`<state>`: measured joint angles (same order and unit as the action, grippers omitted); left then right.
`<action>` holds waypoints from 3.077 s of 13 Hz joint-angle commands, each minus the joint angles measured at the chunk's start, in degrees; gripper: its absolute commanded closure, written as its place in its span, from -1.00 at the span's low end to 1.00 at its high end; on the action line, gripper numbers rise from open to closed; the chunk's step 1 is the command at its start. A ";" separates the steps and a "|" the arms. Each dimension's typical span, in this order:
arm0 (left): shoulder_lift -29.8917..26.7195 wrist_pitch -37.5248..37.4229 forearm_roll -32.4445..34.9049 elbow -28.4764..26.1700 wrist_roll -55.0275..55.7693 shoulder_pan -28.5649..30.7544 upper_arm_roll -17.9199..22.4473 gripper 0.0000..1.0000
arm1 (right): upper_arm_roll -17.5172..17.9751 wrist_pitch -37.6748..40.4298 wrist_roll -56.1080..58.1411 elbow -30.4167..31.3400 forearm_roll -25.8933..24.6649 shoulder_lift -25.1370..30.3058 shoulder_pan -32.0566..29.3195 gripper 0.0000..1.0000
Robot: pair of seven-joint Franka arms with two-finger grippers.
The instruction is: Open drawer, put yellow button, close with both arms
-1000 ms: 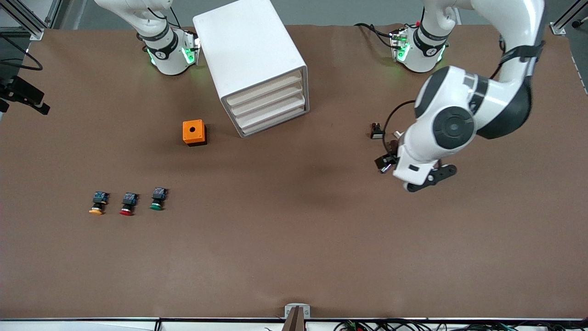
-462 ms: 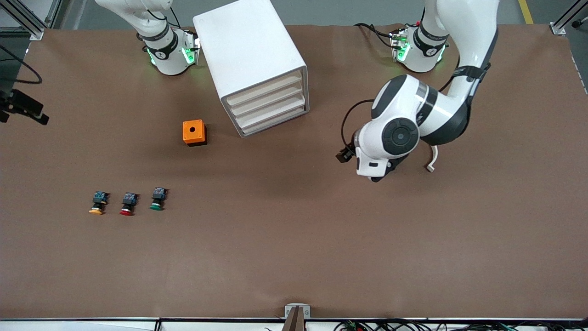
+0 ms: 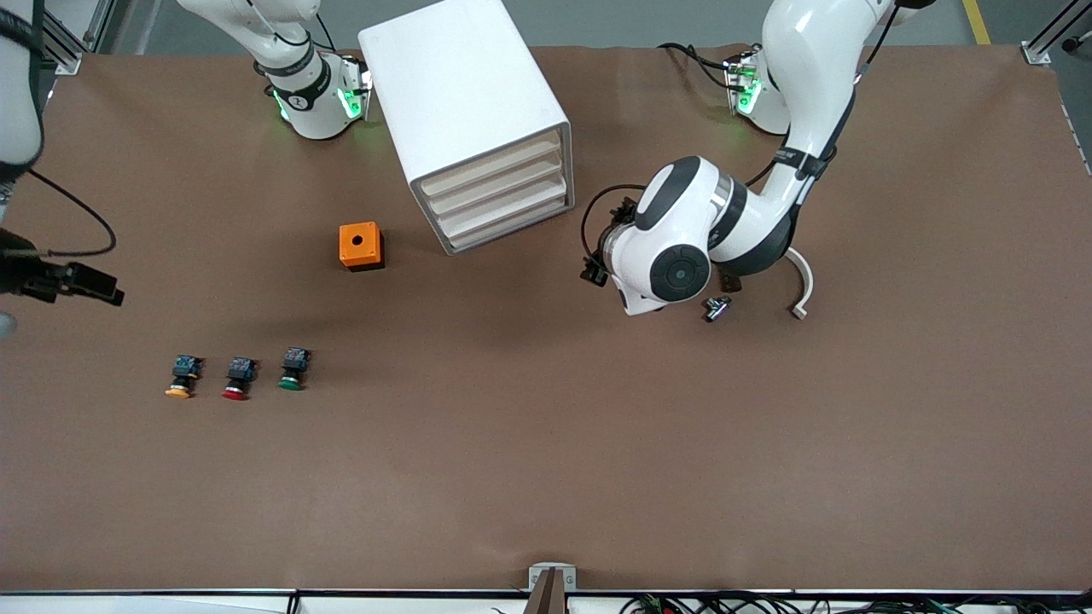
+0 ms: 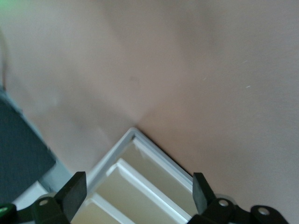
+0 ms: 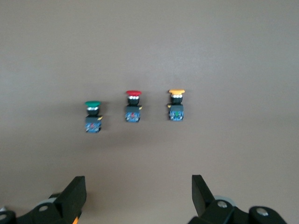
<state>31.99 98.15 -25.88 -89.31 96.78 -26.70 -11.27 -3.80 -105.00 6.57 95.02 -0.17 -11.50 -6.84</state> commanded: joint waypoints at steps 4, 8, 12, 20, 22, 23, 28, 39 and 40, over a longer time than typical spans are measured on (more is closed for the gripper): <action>2.72 -0.50 -16.46 1.16 18.68 -0.37 0.20 -1.00 | 0.72 -13.45 0.81 0.33 0.34 -12.03 -4.41 -1.00; 5.35 -0.68 -23.77 1.16 31.24 -0.64 0.11 -1.00 | 0.72 -31.27 0.11 9.72 0.34 -15.21 -4.76 -1.00; 7.12 -0.94 -29.31 1.25 40.84 -1.77 0.02 -1.00 | 0.72 -38.52 0.55 12.21 0.34 -19.34 -5.90 -1.00; 9.22 -6.48 -33.80 3.36 44.55 -5.56 -0.68 -0.29 | 0.72 -38.43 0.99 12.12 -0.36 -22.68 -6.69 -1.00; 9.66 -6.48 -34.42 3.44 43.93 -5.73 -0.77 0.09 | 0.72 -38.43 1.16 12.12 -0.36 -22.86 -6.78 -1.00; 9.84 -6.48 -34.50 3.44 43.67 -5.73 -0.77 0.27 | 0.72 -38.52 1.77 12.12 -0.36 -23.30 -6.78 -1.00; 10.02 -6.48 -34.59 3.53 41.38 -6.17 -0.85 0.97 | 0.72 -38.43 5.37 12.12 -0.36 -23.92 -7.48 0.58; 10.46 -5.17 -32.04 9.60 37.08 3.48 0.90 1.00 | 1.34 -7.89 -13.82 7.72 1.82 -7.43 -0.03 1.00; 10.46 -4.47 -32.04 9.94 36.99 4.45 0.90 1.00 | 1.34 -3.58 -17.87 7.72 4.19 -4.26 2.16 1.00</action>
<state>41.41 92.56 -57.55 -82.36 135.84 -24.28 -9.90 -2.37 -114.85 -4.24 100.60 1.40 -23.42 -8.27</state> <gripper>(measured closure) 0.863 0.590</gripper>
